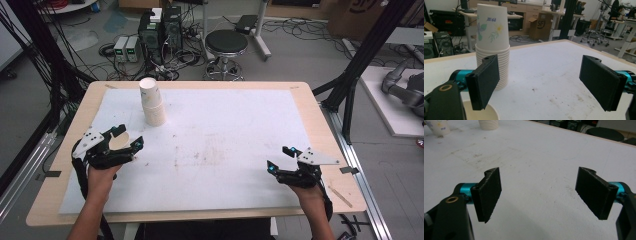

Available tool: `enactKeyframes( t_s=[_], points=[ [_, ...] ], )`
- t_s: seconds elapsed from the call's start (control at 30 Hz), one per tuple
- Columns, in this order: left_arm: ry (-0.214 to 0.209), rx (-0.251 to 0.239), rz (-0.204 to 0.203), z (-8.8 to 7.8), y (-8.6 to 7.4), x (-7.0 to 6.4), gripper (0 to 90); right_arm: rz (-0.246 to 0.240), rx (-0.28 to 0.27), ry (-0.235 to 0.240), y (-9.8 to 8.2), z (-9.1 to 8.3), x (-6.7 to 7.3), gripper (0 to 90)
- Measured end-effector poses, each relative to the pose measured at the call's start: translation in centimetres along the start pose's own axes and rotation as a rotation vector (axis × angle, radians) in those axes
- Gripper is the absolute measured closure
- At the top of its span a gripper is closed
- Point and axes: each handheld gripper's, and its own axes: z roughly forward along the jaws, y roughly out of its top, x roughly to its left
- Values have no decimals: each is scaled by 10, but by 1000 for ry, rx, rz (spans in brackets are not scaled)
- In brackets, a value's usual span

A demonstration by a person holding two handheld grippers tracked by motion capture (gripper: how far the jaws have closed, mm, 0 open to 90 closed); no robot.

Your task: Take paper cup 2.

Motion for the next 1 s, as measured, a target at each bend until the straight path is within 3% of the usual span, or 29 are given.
enactKeyframes(
  t_s=[0.43, 0.6, 1.0],
  points=[
    [-34, 12, -18, 22, 22, -6, 166, 3, -17, 8, 1, -4, -2, 215],
    [-21, 25, -36, 31, 29, -1, 166, 6, -12, 15, 2, -1, -2, 216],
    [20, 54, 0, 50, 54, 5, 166, -5, -2, 36, 3, 5, -2, 216]
  ],
)
